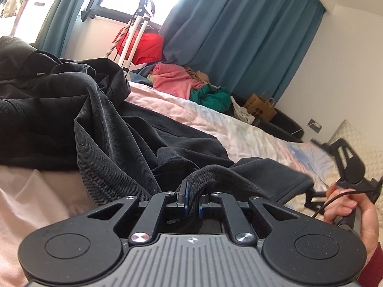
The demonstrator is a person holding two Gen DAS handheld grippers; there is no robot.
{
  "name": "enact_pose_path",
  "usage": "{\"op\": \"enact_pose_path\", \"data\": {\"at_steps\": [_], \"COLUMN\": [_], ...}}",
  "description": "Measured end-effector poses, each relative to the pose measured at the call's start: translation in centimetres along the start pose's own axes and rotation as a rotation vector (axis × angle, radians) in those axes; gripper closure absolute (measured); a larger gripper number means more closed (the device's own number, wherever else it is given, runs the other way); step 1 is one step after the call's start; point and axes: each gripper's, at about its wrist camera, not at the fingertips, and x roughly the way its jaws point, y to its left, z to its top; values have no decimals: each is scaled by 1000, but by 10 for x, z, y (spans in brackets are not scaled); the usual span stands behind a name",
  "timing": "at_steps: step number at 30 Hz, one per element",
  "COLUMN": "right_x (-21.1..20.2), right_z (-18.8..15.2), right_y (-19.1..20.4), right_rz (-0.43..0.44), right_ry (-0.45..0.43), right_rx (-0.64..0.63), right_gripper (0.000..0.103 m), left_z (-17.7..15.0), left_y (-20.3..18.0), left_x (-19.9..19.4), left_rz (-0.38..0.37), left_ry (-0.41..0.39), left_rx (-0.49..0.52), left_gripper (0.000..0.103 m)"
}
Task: Fold clothes
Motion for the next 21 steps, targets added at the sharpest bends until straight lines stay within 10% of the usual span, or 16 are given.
{"op": "enact_pose_path", "data": {"at_steps": [4, 5, 7, 15, 21], "right_x": [15, 20, 30, 66, 54], "right_z": [-11, -11, -7, 39, 104], "right_y": [-42, -48, -54, 43, 106], "right_rz": [-161, -192, -277, -307, -209], "right_ry": [52, 51, 55, 26, -168], "right_rx": [115, 126, 122, -252, -578], "right_gripper": [25, 37, 94, 96, 96], "left_z": [-4, -4, -7, -8, 1], "left_y": [-3, -2, -1, -17, -23], "left_x": [0, -1, -2, 8, 13], "left_rz": [16, 15, -7, -131, -234], "left_ry": [3, 11, 27, 13, -46], "left_rx": [18, 14, 18, 68, 8], "left_gripper": [95, 94, 93, 76, 48]}}
